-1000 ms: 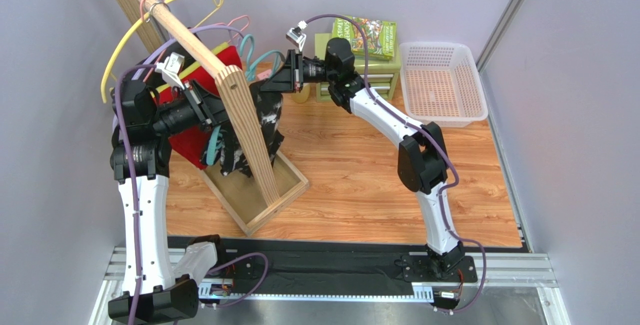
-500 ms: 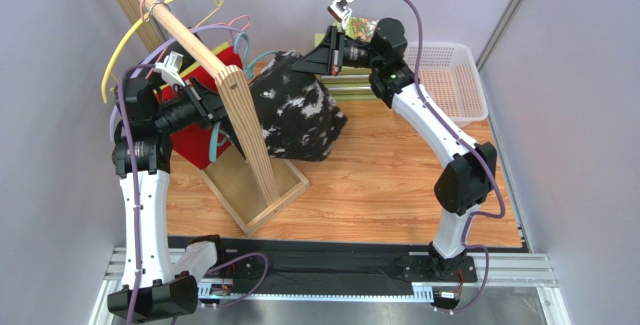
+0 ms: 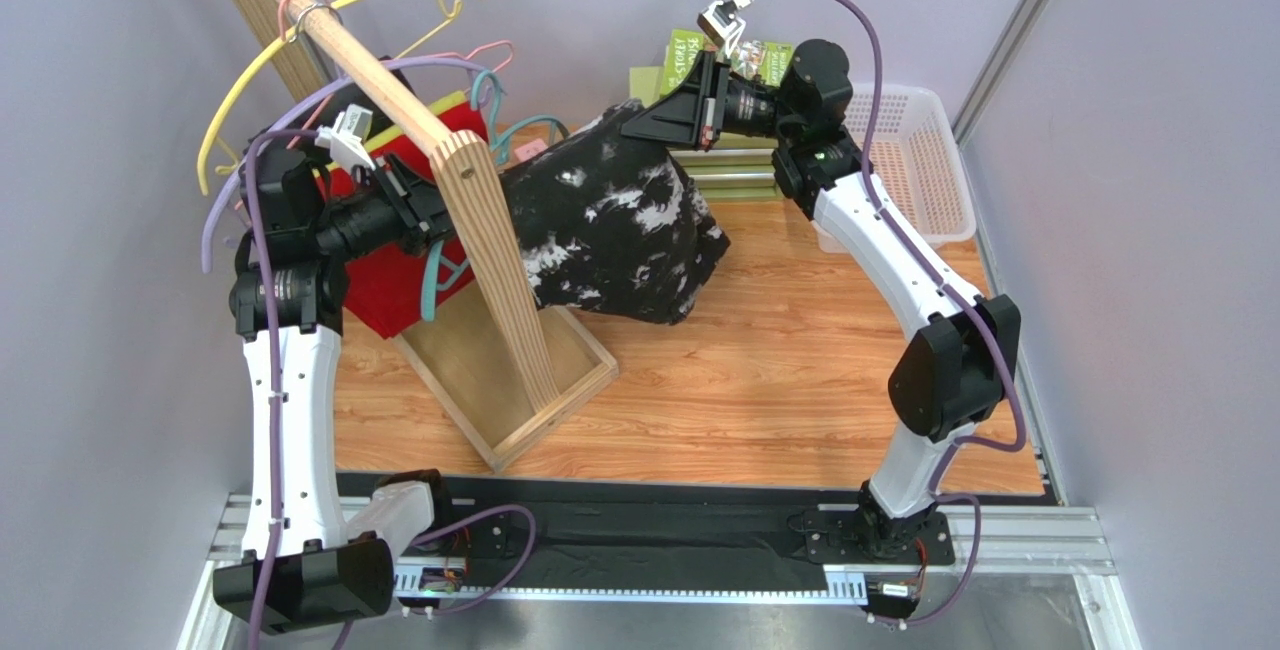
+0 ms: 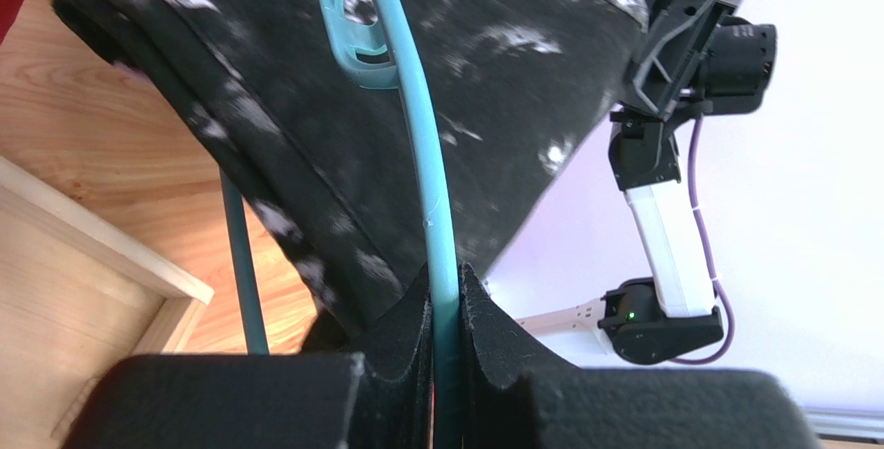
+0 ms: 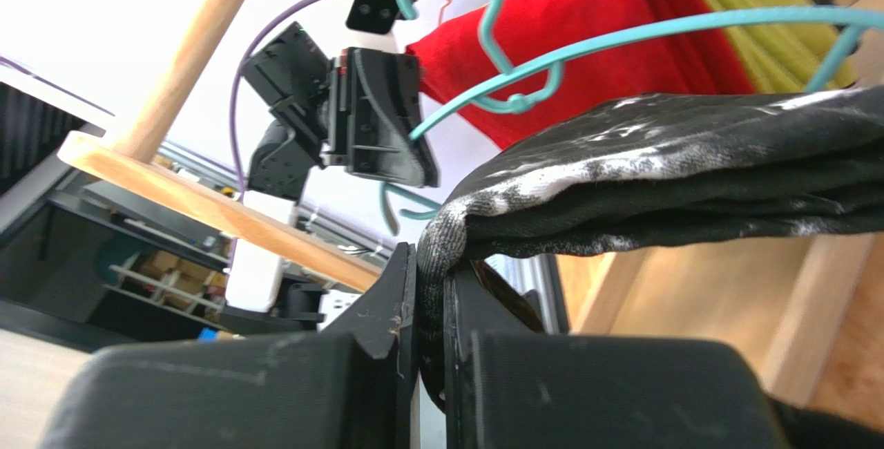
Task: Remove the trousers from the hanger
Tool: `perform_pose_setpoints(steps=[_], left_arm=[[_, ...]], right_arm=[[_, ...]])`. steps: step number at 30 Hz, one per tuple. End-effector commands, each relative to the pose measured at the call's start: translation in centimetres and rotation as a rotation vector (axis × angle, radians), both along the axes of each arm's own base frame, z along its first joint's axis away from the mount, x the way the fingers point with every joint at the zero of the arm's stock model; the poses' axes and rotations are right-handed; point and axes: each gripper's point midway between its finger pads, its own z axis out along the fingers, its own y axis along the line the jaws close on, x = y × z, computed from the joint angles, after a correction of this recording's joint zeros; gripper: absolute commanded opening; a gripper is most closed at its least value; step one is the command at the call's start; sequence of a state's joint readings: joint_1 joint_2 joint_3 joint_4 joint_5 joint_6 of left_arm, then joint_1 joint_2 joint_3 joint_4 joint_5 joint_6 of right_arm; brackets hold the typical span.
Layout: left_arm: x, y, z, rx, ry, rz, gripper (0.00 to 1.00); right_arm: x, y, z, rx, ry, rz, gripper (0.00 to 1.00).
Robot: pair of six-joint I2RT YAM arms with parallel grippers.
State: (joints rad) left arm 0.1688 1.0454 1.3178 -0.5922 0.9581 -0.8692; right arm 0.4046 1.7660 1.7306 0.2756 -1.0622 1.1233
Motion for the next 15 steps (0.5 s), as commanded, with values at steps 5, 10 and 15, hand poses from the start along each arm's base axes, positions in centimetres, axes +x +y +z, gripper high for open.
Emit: perform_pose_setpoints(steps=[5, 10, 15], left_arm=[[0.9, 0.4, 0.5, -0.015, 0.032, 0.043, 0.00], [1.4, 0.7, -0.8, -0.003, 0.063, 0.073, 0.00], [1.8, 0.9, -1.7, 0.000, 0.092, 0.074, 0.00]], right_arm=[[-8.5, -3.0, 10.4, 0.144, -0.186, 0.068, 0.00], [-8.7, -4.4, 10.7, 0.059, -0.225, -0.049, 0.00], [-7.9, -6.6, 11.7, 0.072, -0.192, -0.168, 0.00]])
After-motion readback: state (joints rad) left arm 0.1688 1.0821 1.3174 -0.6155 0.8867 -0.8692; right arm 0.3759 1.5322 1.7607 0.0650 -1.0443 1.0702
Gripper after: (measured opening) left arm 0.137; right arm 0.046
